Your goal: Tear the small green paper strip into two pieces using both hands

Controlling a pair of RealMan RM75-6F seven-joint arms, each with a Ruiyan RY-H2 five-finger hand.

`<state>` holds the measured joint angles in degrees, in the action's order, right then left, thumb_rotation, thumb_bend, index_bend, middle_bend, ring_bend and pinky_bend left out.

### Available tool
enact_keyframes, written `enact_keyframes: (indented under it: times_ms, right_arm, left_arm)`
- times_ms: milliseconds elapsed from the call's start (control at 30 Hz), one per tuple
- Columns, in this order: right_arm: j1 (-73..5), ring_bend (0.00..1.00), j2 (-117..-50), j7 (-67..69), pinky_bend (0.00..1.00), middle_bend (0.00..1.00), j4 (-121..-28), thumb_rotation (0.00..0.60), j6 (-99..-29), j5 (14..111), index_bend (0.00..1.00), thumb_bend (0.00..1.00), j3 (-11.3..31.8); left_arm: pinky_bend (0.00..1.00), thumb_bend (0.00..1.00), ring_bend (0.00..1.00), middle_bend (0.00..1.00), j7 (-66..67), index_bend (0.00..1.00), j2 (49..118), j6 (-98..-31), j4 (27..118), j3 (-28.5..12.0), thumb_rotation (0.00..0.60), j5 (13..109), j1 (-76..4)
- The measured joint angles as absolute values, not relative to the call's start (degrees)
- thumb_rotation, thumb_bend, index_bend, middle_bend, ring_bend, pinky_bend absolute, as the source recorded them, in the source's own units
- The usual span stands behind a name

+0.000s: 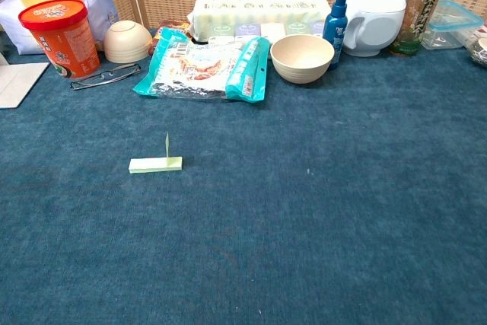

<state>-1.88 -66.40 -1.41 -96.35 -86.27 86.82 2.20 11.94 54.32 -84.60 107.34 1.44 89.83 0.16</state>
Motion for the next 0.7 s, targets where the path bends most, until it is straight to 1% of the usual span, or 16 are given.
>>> enact_keyframes:
  times_ms: [100, 167, 267, 367, 467, 533, 633, 700]
  right_arm:
    - [-2.03, 0.03, -66.39, -1.73, 0.11, 0.14, -96.55, 0.600, -86.02, 86.68, 0.03, 0.50, 2.28]
    - [-2.10, 0.03, -66.51, -1.92, 0.11, 0.14, -96.75, 0.600, -85.98, 86.59, 0.03, 0.50, 2.41]
    - [-2.16, 0.03, -66.62, -2.36, 0.11, 0.14, -96.94, 0.600, -85.74, 86.31, 0.03, 0.50, 2.45]
    - [-2.21, 0.03, -66.61, -2.71, 0.11, 0.14, -97.19, 0.600, -85.43, 85.89, 0.03, 0.50, 2.48]
    - [-2.24, 0.03, -66.62, -3.00, 0.11, 0.14, -97.33, 0.600, -85.22, 85.52, 0.03, 0.50, 2.55]
    - [-2.26, 0.03, -66.69, -3.16, 0.11, 0.14, -97.38, 0.600, -85.08, 85.33, 0.03, 0.50, 2.57]
    - [-2.24, 0.03, -66.84, -3.31, 0.11, 0.14, -97.42, 0.600, -84.92, 84.97, 0.03, 0.50, 2.59]
    - [-2.18, 0.03, -66.96, -3.31, 0.11, 0.14, -97.33, 0.600, -84.81, 84.66, 0.03, 0.50, 2.60]
  left_arm:
    - [0.33, 0.30, 0.30, 0.26, 12.54, 0.18, 53.87, -81.30, 107.83, 0.68, 0.600, 89.15, -2.22]
    - [0.35, 0.30, 0.32, 0.26, 13.14, 0.19, 53.58, -78.68, 108.13, -0.06, 0.600, 88.59, -4.25]
    - [0.41, 0.30, 0.36, 0.27, 13.90, 0.21, 53.18, -74.68, 108.60, -1.27, 0.600, 87.68, -7.48]
    - [0.49, 0.30, 0.45, 0.33, 14.66, 0.22, 52.91, -70.65, 108.81, -2.60, 0.600, 86.92, -11.02]
    - [0.63, 0.30, 0.61, 0.49, 15.69, 0.23, 52.93, -66.65, 108.58, -3.88, 0.600, 86.32, -14.57]
    - [0.76, 0.30, 0.75, 0.64, 16.26, 0.23, 53.21, -63.90, 108.29, -4.85, 0.600, 85.64, -17.12]
    - [0.90, 0.30, 0.88, 0.79, 16.60, 0.24, 54.23, -60.62, 107.74, -6.31, 0.600, 84.76, -20.68]
    - [0.96, 0.30, 0.93, 0.87, 16.52, 0.25, 55.18, -58.95, 107.23, -7.10, 0.600, 84.33, -22.61]
